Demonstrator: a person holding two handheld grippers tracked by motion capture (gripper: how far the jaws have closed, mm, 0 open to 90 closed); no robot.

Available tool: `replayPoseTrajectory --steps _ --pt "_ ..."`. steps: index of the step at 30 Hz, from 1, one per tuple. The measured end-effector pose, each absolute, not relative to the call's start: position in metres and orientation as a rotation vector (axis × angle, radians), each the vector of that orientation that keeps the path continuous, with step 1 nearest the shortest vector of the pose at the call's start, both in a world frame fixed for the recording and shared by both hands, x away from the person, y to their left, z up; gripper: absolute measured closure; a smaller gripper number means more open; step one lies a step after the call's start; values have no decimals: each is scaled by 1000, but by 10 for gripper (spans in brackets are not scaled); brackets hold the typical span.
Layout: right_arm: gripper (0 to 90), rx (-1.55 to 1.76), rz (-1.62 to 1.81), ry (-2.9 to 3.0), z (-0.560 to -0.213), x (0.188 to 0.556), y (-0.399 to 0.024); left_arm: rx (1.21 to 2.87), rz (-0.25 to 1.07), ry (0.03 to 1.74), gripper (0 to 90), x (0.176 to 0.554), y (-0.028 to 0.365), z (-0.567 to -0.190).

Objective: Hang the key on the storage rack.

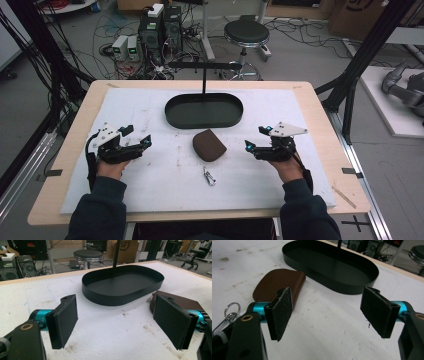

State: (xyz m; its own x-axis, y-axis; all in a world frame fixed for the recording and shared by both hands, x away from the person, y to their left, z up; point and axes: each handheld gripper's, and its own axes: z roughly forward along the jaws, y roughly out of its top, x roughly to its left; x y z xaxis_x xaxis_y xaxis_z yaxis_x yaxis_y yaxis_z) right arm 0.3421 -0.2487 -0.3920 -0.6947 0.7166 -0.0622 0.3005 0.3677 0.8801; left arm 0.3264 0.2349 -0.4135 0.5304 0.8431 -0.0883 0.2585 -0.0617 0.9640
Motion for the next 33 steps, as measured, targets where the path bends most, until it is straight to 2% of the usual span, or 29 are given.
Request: replayPoseTrajectory --steps 7,15,20,24,29,33 --pt "268 839 1324 2232 -392 337 -226 1612 624 958 200 325 235 -414" --pt "388 798 1350 2320 -401 334 -204 1613 620 964 202 325 235 -415" --pt "558 749 1355 2365 -402 329 -193 1616 618 964 204 325 235 -415" --pt "570 761 1357 2424 -409 328 -181 1616 615 969 205 325 236 -416" --pt "676 689 1323 2521 -416 323 -161 1617 614 966 209 325 236 -416" --pt "714 622 1276 2596 -422 317 -145 1616 611 967 210 325 237 -416"
